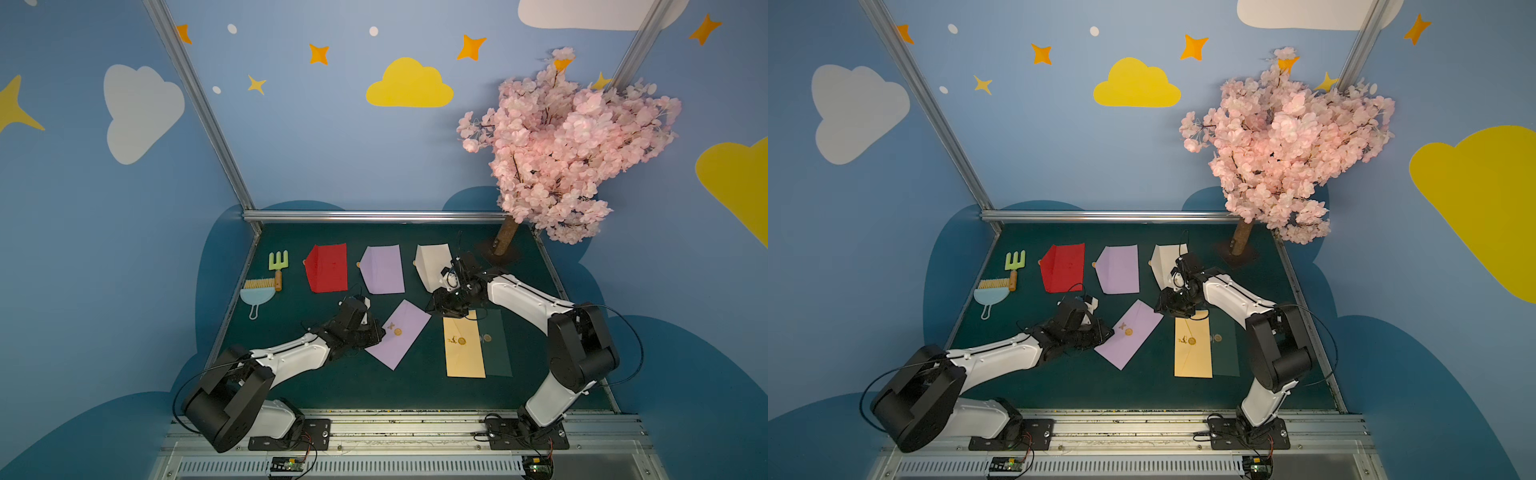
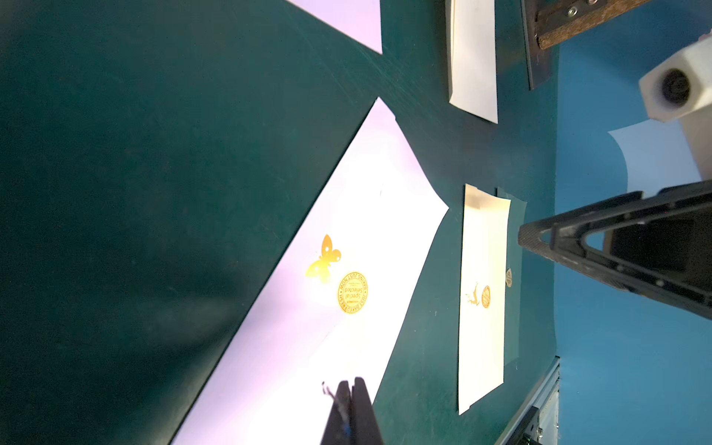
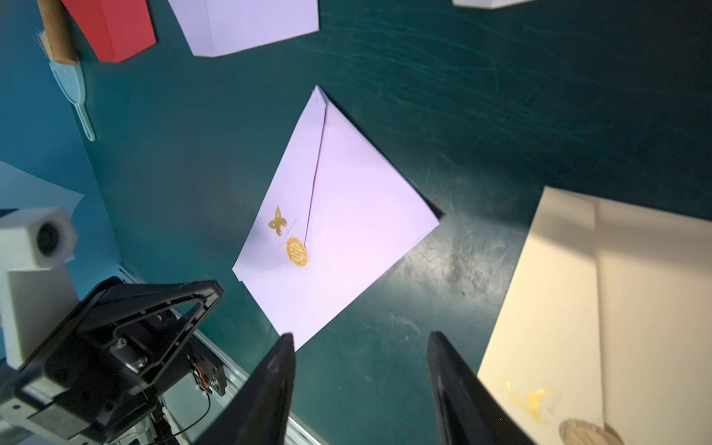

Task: Open the envelope
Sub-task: Pick up the envelope from the center of the board.

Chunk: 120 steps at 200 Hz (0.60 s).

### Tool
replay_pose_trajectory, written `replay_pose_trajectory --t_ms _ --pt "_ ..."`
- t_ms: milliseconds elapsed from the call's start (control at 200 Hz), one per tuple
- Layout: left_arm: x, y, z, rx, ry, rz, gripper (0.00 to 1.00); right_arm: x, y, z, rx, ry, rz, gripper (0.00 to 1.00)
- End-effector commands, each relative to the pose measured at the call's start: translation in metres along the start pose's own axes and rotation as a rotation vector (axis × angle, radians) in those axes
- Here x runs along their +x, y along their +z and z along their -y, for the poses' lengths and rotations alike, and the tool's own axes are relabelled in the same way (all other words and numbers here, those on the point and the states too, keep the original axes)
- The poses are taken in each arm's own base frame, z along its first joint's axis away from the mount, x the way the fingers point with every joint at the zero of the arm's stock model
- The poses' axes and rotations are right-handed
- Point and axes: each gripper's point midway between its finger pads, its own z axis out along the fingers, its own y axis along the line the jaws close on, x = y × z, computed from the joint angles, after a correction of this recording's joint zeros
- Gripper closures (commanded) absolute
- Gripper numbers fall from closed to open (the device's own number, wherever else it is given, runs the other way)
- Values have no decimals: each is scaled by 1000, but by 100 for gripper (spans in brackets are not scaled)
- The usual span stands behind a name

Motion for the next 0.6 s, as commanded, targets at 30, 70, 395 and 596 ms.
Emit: replay_pose_trajectory --t_ms 30,70,395,596 --pt "16 -3 -15 -30 -18 -37 97 -8 8 1 -66 -4 12 42" --pt "19 -3 -20 -41 -26 -43 97 -9 9 2 -66 -1 8 42" --pt "25 -1 -42 -96 -63 -47 97 -10 15 5 -93 4 11 34" --pt "28 1 -55 -117 -112 -53 97 -10 18 8 -99 11 5 34"
